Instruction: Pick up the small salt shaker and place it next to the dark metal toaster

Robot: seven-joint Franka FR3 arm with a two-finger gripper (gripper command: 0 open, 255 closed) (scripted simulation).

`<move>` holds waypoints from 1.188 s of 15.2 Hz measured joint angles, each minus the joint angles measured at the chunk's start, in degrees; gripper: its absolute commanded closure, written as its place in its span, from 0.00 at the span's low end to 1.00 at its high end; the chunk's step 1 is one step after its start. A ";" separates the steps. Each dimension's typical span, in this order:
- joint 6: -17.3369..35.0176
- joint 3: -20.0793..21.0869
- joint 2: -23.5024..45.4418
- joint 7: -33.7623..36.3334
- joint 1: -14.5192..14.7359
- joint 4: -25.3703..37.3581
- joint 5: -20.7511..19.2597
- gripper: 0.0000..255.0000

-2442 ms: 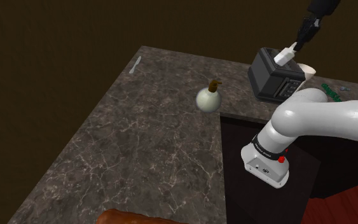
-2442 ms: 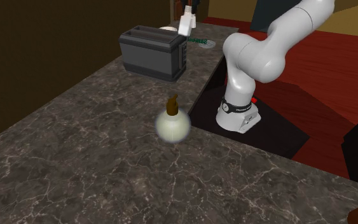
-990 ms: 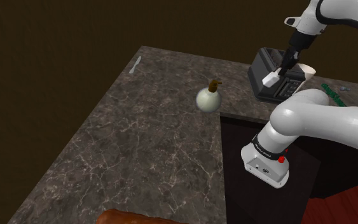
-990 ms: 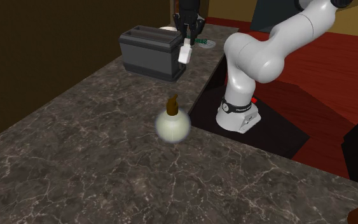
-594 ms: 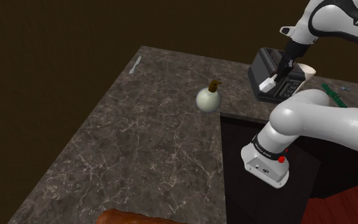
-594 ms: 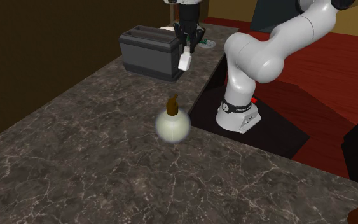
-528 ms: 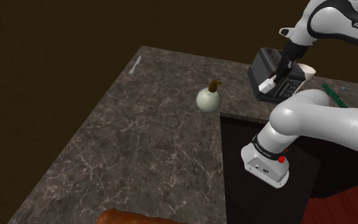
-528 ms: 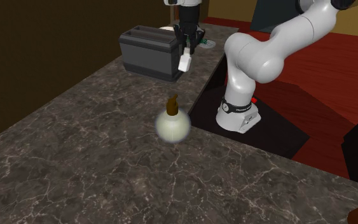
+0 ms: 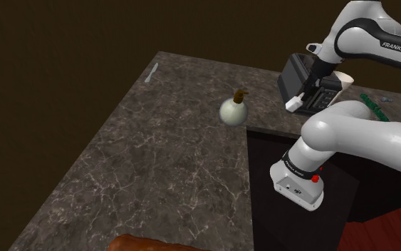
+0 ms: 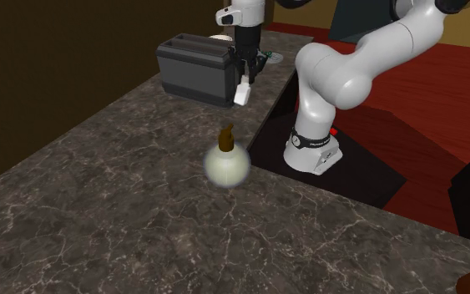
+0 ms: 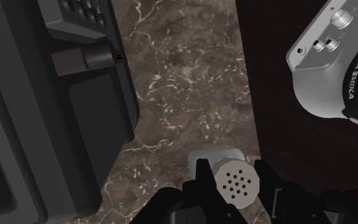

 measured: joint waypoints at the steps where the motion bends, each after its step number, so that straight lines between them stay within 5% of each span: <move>1: 0.51 -0.42 -0.08 -0.02 -0.26 -0.63 -0.45 1.00; 17: 8.93 -7.05 2.00 0.16 -2.94 -7.45 -7.16 1.00; 18: 8.93 -7.05 2.00 0.16 -2.94 -7.45 -7.16 0.00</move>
